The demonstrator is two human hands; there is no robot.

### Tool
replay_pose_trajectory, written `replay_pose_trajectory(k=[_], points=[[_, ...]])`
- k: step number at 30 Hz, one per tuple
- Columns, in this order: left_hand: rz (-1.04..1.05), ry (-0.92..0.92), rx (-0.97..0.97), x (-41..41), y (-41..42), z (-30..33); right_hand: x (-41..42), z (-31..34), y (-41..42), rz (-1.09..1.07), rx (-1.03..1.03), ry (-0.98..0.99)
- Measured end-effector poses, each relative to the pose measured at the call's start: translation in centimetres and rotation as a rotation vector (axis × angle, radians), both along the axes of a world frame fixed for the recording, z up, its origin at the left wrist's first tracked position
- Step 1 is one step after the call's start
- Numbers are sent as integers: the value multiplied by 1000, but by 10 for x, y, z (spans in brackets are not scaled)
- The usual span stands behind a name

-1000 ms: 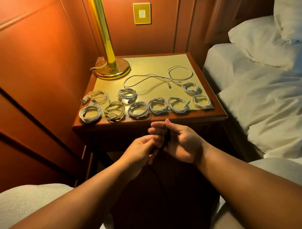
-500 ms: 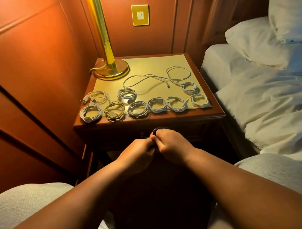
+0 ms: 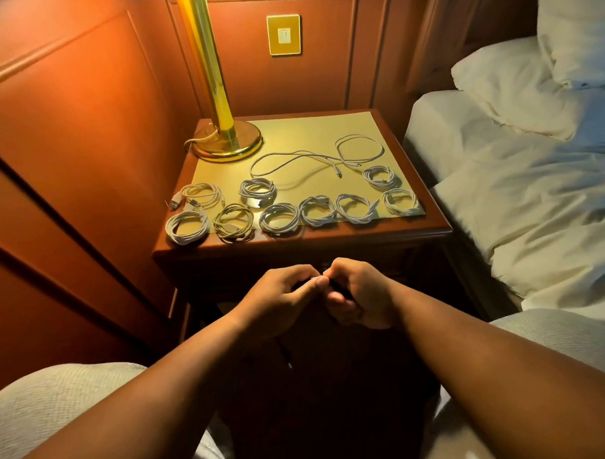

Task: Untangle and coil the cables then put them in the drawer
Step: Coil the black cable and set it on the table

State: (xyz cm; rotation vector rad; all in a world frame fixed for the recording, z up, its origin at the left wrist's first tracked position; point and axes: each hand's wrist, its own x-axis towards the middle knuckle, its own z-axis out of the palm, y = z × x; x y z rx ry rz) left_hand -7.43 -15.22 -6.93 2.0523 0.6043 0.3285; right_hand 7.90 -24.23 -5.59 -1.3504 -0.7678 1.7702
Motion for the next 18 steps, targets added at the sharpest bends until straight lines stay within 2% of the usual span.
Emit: replay_pose_trajectory(k=[5, 9, 15, 18], points=[[131, -123, -12, 6, -5, -4, 2, 4, 1, -117, -1, 139], [209, -129, 31, 6, -3, -1, -4, 3, 8, -226, -4, 160], [334, -264, -212, 5, -2, -3, -13, 3, 20, -334, 68, 18], [297, -319, -320, 5, -2, 2, -14, 7, 20, -308, 113, 73]])
